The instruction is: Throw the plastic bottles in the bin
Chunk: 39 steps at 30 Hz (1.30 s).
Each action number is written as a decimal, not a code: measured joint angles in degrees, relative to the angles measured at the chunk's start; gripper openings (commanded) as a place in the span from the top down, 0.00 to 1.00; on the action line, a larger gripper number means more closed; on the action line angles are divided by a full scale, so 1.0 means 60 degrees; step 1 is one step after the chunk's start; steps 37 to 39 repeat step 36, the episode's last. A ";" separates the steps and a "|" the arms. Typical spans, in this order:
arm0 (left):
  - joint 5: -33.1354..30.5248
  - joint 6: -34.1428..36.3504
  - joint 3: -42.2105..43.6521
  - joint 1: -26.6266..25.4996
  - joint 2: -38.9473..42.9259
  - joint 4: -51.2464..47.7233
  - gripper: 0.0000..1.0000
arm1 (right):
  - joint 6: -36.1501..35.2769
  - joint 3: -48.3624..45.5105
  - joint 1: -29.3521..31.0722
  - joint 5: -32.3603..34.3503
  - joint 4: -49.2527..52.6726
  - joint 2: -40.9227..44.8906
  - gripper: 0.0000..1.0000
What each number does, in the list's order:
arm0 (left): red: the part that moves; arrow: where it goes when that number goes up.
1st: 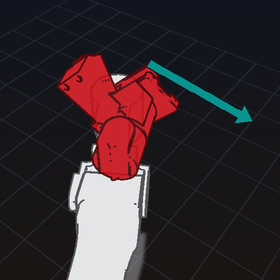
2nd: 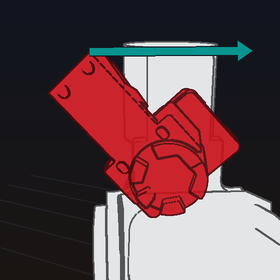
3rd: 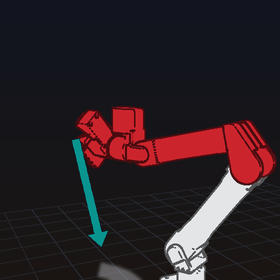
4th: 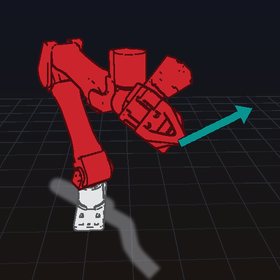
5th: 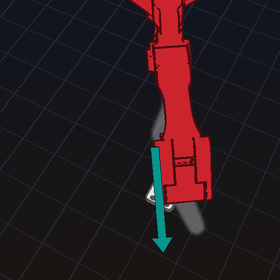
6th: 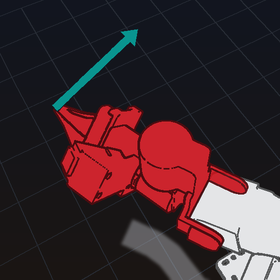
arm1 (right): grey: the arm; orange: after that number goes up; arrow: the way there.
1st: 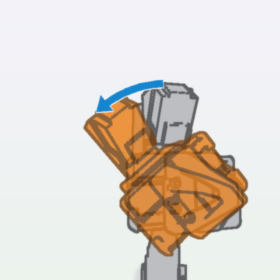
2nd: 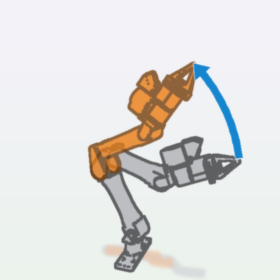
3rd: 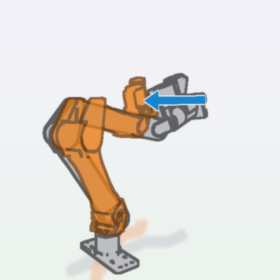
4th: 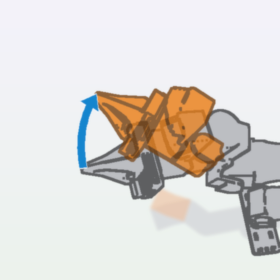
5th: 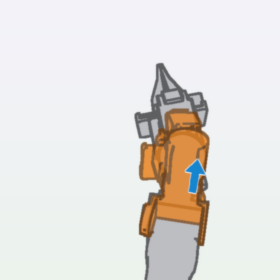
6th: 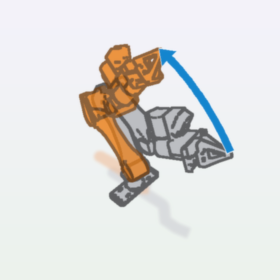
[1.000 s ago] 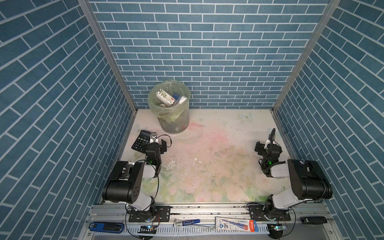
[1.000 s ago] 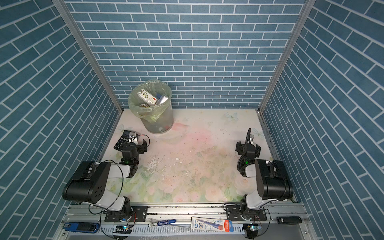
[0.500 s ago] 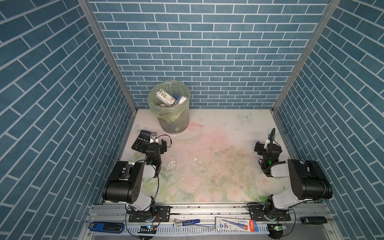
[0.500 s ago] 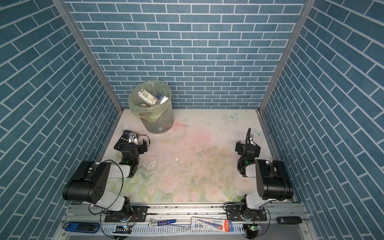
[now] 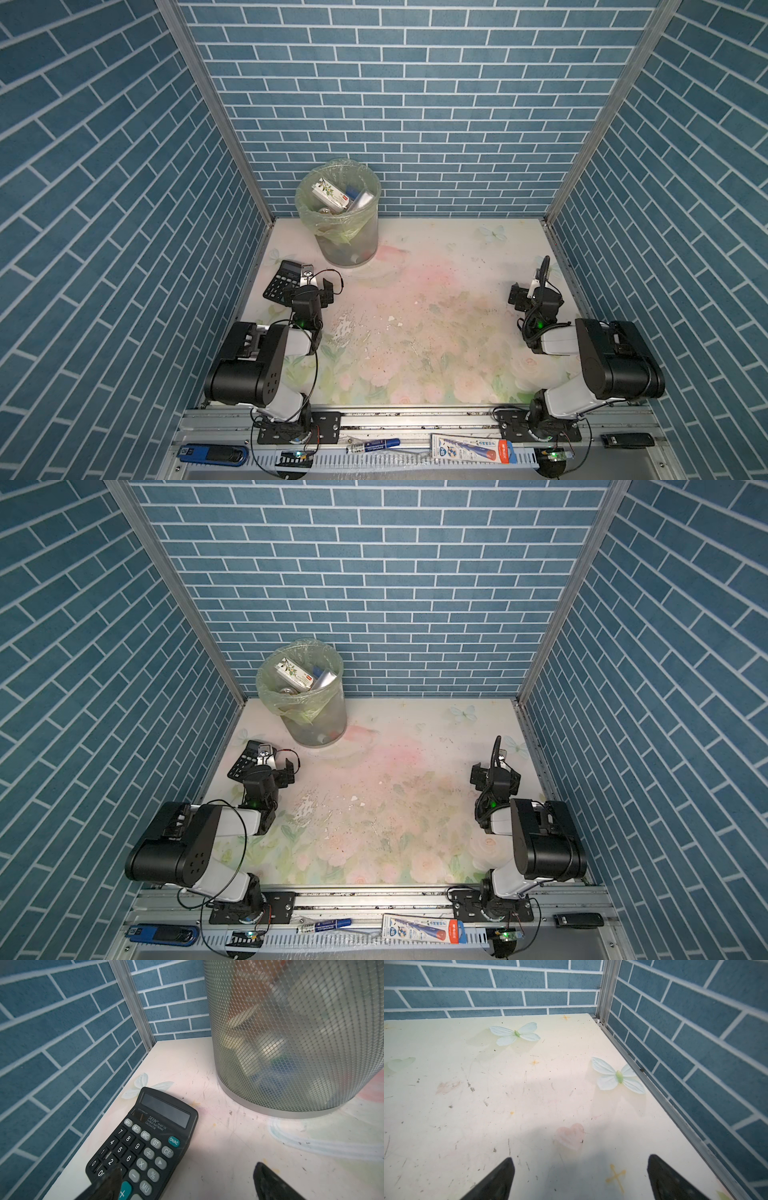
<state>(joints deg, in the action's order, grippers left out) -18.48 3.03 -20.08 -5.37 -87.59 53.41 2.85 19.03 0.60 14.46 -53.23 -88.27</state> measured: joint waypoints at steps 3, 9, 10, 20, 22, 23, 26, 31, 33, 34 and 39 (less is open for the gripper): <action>0.0000 0.0000 0.0000 0.0000 0.0000 -0.0004 0.01 | -0.0004 0.0000 0.0000 -0.0004 0.0022 0.0000 0.01; -0.0004 0.0000 0.0000 0.0000 0.0000 -0.0004 0.01 | 0.0000 0.0000 -0.0004 -0.0058 0.0040 0.0000 0.01; 0.0000 0.0000 0.0000 0.0000 0.0000 0.0000 0.01 | 0.0000 0.0000 -0.0004 -0.0058 0.0044 0.0000 0.01; 0.0000 0.0000 0.0000 0.0000 0.0000 -0.0004 0.01 | 0.0000 0.0000 -0.0004 -0.0069 0.0098 0.0000 0.01; 0.0000 0.0000 0.0000 0.0000 0.0000 -0.0004 0.01 | 0.0000 0.0000 -0.0004 -0.0069 0.0098 0.0000 0.01; 0.0000 0.0000 0.0000 0.0000 0.0000 -0.0004 0.01 | 0.0000 0.0000 -0.0004 -0.0069 0.0098 0.0000 0.01; 0.0000 0.0000 0.0000 0.0000 0.0000 -0.0004 0.01 | 0.0000 0.0000 -0.0004 -0.0076 0.0098 0.0000 0.01; 0.0000 0.0000 0.0000 0.0000 0.0000 -0.0004 0.01 | 0.0000 0.0000 -0.0004 -0.0095 0.0102 0.0000 0.01; 0.0000 0.0000 0.0000 0.0000 0.0000 -0.0004 0.01 | 0.0000 0.0000 -0.0004 -0.0098 0.0102 0.0000 0.01; 0.0000 0.0000 0.0000 0.0000 0.0000 -0.0004 0.01 | 0.0000 0.0000 -0.0004 -0.0098 0.0106 0.0000 0.01; 0.0000 0.0000 0.0000 0.0000 0.0000 -0.0004 0.01 | 0.0000 0.0015 -0.0004 -0.0131 0.0157 0.0000 0.01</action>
